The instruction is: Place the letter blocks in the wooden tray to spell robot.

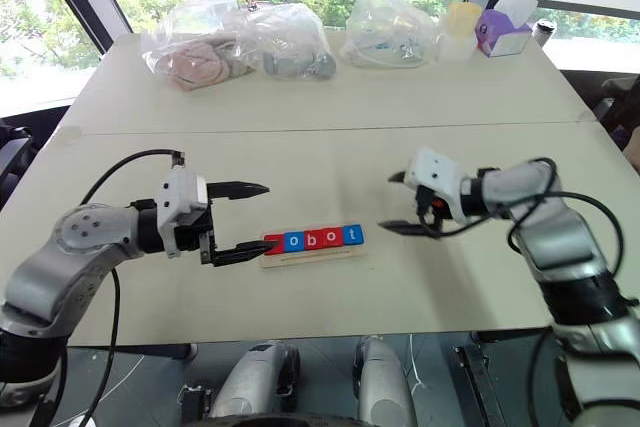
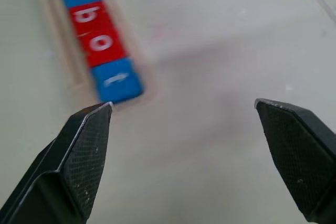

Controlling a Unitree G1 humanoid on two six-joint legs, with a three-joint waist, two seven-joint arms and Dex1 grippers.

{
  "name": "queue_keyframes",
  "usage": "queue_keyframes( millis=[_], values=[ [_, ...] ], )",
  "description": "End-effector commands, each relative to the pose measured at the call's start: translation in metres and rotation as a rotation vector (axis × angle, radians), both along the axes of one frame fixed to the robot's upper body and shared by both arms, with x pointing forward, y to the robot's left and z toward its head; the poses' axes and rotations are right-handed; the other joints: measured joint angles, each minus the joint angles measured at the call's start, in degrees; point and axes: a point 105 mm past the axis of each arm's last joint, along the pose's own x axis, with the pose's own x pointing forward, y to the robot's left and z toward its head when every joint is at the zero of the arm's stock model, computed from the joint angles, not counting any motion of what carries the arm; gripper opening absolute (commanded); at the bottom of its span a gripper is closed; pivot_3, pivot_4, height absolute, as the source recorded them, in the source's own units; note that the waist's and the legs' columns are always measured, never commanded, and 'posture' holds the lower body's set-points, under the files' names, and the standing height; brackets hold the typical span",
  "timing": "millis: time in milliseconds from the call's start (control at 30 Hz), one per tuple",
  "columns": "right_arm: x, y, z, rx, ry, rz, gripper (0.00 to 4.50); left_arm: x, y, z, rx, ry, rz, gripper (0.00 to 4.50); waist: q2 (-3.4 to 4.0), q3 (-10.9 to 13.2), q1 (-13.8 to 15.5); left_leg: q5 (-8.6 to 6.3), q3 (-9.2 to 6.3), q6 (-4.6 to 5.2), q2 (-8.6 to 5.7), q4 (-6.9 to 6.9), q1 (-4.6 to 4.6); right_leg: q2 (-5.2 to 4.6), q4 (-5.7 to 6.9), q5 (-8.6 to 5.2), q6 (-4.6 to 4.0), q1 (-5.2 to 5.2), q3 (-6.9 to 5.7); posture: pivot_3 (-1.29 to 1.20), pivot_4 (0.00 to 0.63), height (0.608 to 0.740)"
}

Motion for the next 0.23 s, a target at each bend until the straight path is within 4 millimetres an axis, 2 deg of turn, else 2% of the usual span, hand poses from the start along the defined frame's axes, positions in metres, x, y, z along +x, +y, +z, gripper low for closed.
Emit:
queue_keyframes(
  millis=[33,133,233],
  values=[
    [-0.020,0.003,0.021,0.042,-0.019,-0.001,4.48,-0.007,0.007,0.011,-0.009,-0.018,0.016,4.50,0.00,0.0,0.1,0.00,0.00,0.00,0.03,0.00,0.02,0.01,0.00,0.00,-0.01,0.00,0.00,0.00,0.150,0.740],
    [-0.034,0.001,0.022,0.059,0.017,-0.034,4.48,-0.010,0.017,0.010,0.014,0.004,0.052,4.50,0.00,0.0,0.3,0.00,0.00,-0.01,0.10,0.01,0.04,0.08,0.01,-0.09,-0.17,0.01,0.00,0.00,0.150,0.740],
    [-0.038,0.001,0.022,0.067,0.025,-0.054,4.48,-0.012,0.025,0.012,0.008,0.026,0.082,4.50,0.00,0.0,0.3,0.00,0.01,-0.01,0.10,0.01,0.01,0.07,-0.03,-0.11,-0.19,0.00,0.00,0.00,0.150,0.740]
  ],
)
